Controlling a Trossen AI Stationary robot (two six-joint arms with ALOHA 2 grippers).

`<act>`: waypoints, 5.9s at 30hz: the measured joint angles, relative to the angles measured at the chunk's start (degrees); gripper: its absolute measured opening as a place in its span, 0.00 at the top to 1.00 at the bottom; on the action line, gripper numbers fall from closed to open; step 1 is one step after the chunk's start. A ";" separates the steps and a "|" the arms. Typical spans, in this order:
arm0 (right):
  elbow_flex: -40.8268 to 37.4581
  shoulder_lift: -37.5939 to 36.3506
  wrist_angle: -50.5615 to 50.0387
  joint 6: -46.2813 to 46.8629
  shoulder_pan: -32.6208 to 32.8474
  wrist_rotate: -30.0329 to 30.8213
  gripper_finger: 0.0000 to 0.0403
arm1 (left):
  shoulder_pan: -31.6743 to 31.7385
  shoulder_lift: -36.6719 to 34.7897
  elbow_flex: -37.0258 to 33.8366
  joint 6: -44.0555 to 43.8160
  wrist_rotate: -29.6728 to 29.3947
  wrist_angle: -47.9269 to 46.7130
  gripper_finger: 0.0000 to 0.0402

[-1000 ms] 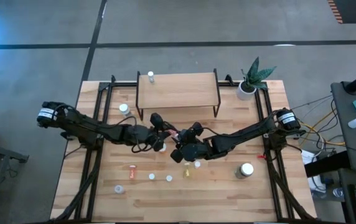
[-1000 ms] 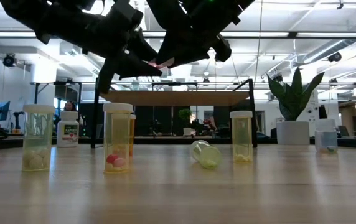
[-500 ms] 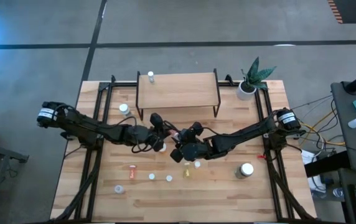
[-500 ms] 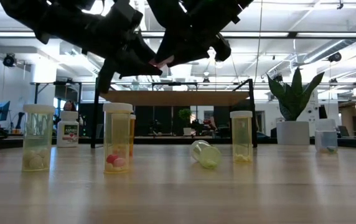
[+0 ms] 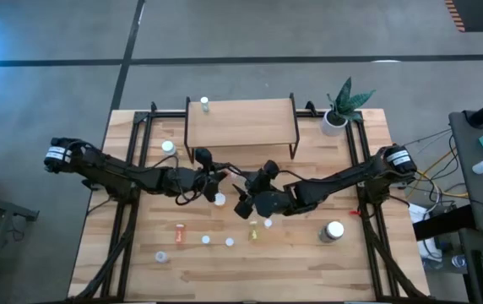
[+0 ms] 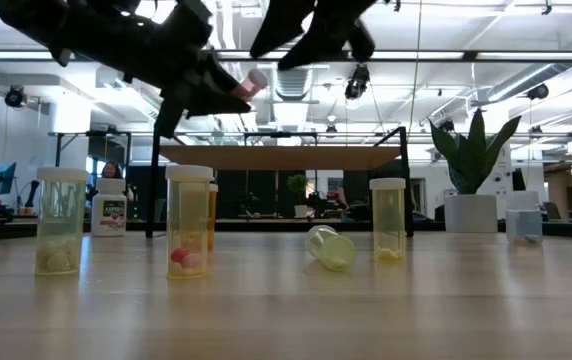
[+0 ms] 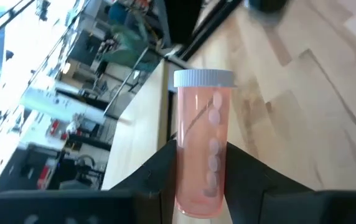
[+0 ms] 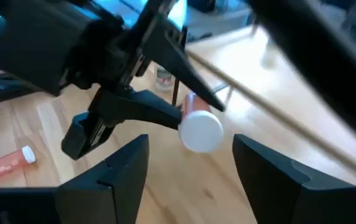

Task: Pick and place medicine bottles onto shelf by color
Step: Put the right pink medicine bottle on the shelf

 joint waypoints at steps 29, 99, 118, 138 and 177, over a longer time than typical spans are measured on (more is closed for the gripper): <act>-19.31 -8.61 44.06 -26.56 1.06 -9.06 0.39 | 12.50 -23.07 -5.55 -36.64 14.10 3.61 0.78; -35.37 -29.93 43.66 -15.85 -32.84 -68.32 0.43 | 21.40 -1.12 -1.04 -52.41 24.07 33.45 0.78; -32.09 -19.26 51.44 -13.51 -33.69 -71.37 0.43 | 20.99 -1.29 -1.31 -56.79 35.14 30.58 0.78; -25.76 -9.74 60.01 -8.83 -33.69 -69.84 0.43 | 19.91 2.15 -1.20 -57.38 39.14 29.90 0.78; -15.15 -0.20 57.55 -5.75 -33.91 -77.49 0.77 | 19.56 2.34 -1.35 -58.60 39.21 29.71 0.78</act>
